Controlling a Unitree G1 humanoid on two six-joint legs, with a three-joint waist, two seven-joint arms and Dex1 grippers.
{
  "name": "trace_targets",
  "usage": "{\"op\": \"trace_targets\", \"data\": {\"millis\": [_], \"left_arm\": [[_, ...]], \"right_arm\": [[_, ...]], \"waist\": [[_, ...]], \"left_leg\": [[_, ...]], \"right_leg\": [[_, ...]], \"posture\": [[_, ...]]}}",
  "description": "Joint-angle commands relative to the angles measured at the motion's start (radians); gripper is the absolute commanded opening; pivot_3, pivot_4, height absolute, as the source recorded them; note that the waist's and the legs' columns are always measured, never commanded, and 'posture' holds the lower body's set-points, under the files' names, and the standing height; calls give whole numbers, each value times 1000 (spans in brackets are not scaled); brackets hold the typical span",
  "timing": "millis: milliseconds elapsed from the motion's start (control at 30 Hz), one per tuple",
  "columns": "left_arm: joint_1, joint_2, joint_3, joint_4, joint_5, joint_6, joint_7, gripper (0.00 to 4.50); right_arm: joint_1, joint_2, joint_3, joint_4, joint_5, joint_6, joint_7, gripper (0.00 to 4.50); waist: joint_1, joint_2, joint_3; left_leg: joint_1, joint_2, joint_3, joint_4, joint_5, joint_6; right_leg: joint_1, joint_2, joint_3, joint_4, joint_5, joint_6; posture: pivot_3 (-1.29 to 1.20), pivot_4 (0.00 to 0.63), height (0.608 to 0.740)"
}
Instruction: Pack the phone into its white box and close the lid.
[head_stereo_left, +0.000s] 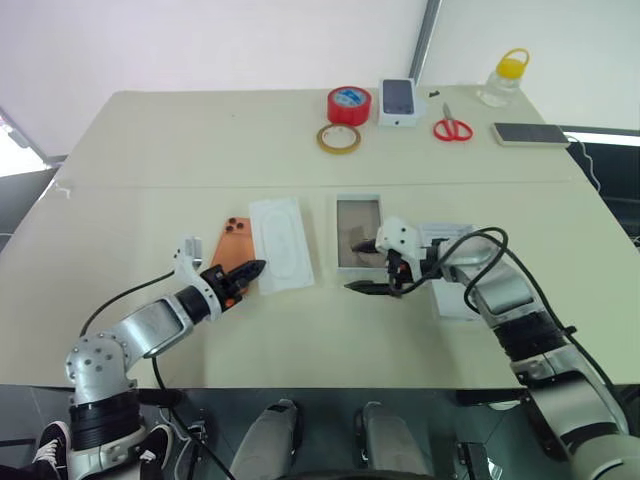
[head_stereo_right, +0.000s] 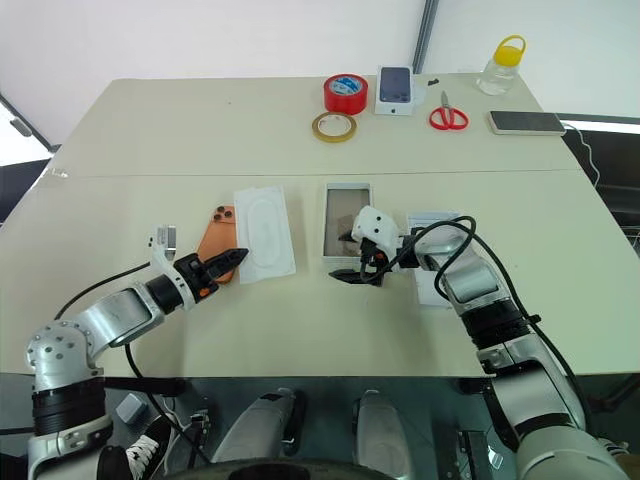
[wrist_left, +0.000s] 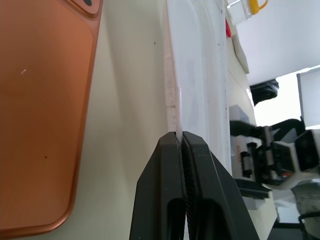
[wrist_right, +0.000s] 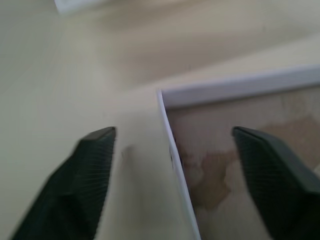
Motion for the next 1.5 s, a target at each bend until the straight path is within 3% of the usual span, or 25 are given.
{"op": "trace_targets", "data": {"millis": [33, 133, 167, 567, 667, 833, 1033, 1133, 1267, 1500], "left_arm": [[6, 10, -2, -57, -49, -39, 16, 0], [4, 21, -4, -58, -79, -56, 38, 0], [1, 26, -5, -57, -91, -63, 44, 0], [-43, 54, -82, -33, -153, -108, 63, 0], [-43, 53, -124, -35, -126, -103, 44, 0], [-36, 52, -167, -43, -96, -110, 27, 0], [-22, 44, -206, -58, -95, -106, 27, 0], [-18, 15, -232, -54, -83, -116, 30, 0], [3, -10, -283, -54, -61, -101, 27, 0], [8, 6, -310, -44, -53, -79, 12, 0]], "right_arm": [[-26, 2, 5, 11, -21, -39, 22, 1965], [-11, 0, 10, -29, -11, -39, 54, 337], [-3, -3, 10, -54, -5, -28, 64, 61], [188, 4, 50, -465, 57, 182, 46, 61], [185, 0, 41, -481, 67, 188, 42, 916], [175, -41, 6, -509, 97, 224, 47, 3328], [205, -184, -118, -525, 201, 262, 132, 3328], [209, -241, -182, -425, 181, 176, 128, 3328], [194, -231, -218, -313, 150, 86, 80, 3328], [185, -200, -209, -292, 142, 38, 55, 3328]], "waist": [[-3, 0, 0], [-3, 0, 0], [-3, 0, 0], [1, 0, 0], [-1, 0, 0], [1, 0, 0], [4, -1, 0], [5, -1, 0], [0, -1, 0], [2, -1, 0]], "left_leg": [[0, 0, 0, 0, 0, 0], [0, 0, 0, 0, 0, 0], [0, 0, 0, 0, 0, 0], [0, 0, 0, -1, 0, 0], [0, 0, 0, -1, -2, 3], [0, 0, 0, -1, -2, 4], [0, 0, 0, -1, -3, 5], [0, 0, 0, -1, -3, 6], [0, 0, 0, -1, -3, 6], [0, 0, 0, -1, -3, 5]], "right_leg": [[0, 0, 0, 0, 0, 0], [0, 0, 0, 0, 0, 0], [0, 1, 0, 0, 0, 0], [-1, 0, 0, 0, 0, 0], [0, 0, 1, 0, 0, 0], [-1, 0, 0, 0, 0, 0], [0, 0, 0, 0, 0, 0], [0, 0, 0, -1, 0, 0], [0, 0, 0, -1, 0, 0], [0, 0, 0, 0, 0, 0]], "posture": [[0, 150, 740], [0, 150, 740], [0, 150, 740], [0, 150, 740], [0, 150, 740], [0, 150, 740], [0, 150, 740], [0, 150, 740], [0, 150, 740], [0, 150, 740]]}}
